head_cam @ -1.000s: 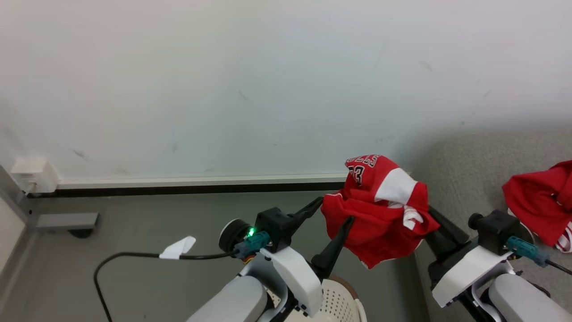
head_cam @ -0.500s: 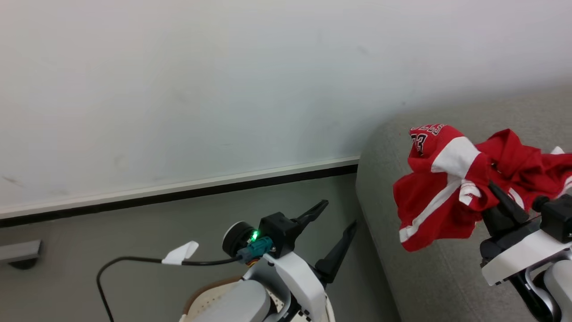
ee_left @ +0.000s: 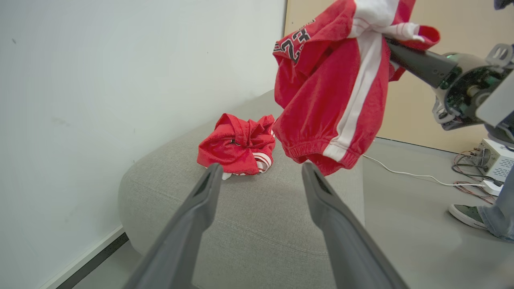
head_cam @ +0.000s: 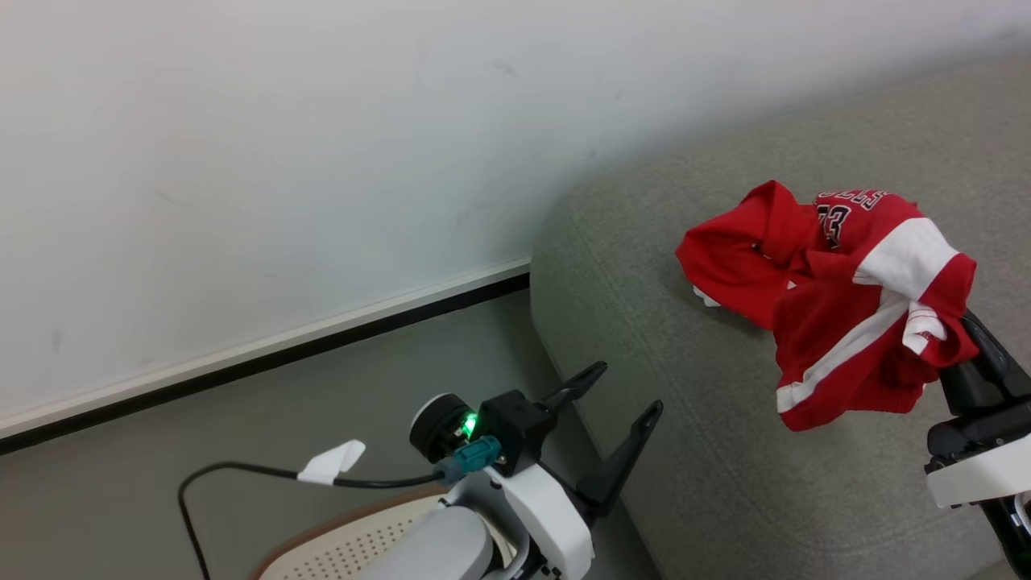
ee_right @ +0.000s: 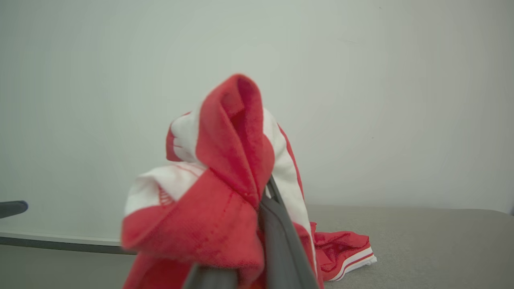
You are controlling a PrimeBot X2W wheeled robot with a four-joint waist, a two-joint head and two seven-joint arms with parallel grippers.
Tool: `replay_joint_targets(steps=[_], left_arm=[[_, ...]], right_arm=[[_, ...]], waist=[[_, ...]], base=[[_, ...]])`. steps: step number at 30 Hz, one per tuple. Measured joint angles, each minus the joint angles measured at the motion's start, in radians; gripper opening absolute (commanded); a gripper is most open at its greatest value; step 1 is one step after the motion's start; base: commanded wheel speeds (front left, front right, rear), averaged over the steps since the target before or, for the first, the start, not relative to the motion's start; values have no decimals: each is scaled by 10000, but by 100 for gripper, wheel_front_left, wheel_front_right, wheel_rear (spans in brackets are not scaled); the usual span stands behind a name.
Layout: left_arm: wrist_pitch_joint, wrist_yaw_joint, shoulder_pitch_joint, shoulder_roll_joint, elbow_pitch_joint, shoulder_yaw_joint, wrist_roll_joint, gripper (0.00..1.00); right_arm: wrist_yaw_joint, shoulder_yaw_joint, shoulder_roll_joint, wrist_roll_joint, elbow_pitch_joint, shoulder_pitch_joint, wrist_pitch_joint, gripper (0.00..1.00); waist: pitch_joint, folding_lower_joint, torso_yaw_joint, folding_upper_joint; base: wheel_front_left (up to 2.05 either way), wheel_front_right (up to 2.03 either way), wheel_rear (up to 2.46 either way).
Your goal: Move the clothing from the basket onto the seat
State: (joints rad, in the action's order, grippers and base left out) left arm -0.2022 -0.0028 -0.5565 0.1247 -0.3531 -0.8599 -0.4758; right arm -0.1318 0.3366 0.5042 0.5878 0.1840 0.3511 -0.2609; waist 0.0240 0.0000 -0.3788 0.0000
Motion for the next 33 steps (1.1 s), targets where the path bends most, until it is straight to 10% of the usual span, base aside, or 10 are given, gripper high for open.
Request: replay_joint_targets(steps=[15, 33], left_arm=[[-261, -98, -453, -65, -385, -316, 387, 100], [-341, -159, -1356, -211, -612, -575, 765, 100]], right_arm=[[0, -1519, -635, -453, -932, -1080, 0, 0], [0, -2071, -280, -662, -1202, 392, -2, 0]], waist=[[877, 0, -1068, 1], [2113, 0, -784, 0]], base=[[0, 0, 0], [0, 0, 0]])
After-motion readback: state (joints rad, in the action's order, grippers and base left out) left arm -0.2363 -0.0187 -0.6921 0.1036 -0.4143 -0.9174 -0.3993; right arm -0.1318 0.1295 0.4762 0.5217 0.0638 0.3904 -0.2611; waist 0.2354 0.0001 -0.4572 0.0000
